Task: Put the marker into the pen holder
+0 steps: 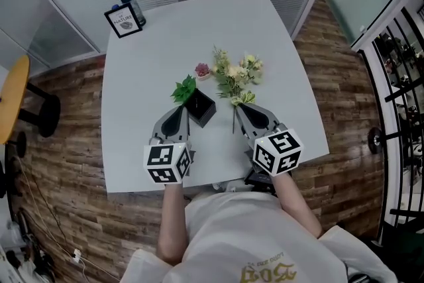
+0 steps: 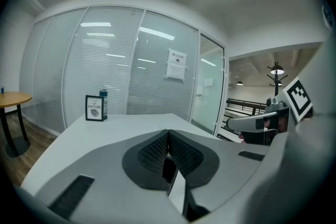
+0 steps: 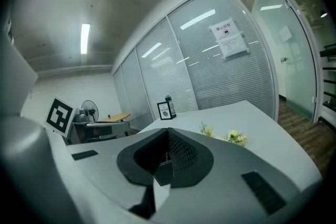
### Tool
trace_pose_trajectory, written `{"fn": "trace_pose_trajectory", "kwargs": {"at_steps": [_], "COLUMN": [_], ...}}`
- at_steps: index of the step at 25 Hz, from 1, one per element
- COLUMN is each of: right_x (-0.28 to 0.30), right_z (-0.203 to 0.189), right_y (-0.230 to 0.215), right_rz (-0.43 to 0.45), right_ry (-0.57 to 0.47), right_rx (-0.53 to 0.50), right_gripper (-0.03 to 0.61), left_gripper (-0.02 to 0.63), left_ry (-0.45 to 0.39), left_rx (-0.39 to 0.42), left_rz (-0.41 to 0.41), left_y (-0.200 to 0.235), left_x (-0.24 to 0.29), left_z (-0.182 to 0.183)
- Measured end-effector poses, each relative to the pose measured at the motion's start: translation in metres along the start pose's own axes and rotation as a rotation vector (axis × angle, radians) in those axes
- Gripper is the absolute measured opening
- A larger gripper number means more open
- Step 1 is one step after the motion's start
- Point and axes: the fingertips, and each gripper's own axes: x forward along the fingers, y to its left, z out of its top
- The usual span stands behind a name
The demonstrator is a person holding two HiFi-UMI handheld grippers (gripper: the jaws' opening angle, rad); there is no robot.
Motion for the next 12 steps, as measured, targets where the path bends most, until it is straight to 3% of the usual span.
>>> {"fn": "trace_pose_trajectory", "kwargs": {"at_steps": [12], "right_x": [-0.009], "right_z": [0.002], "right_y": [0.002], "right_rz": [-0.004], "right_ry": [-0.006], "right_rx": [-0.013], "right_gripper": [0.017], "left_gripper": [0.012], "left_ry": [0.005], "left_rx": [0.012], "left_rz": [-0.025], "left_y": [-0.012], "left_x": [-0.005], "left_z": [0.000]}}
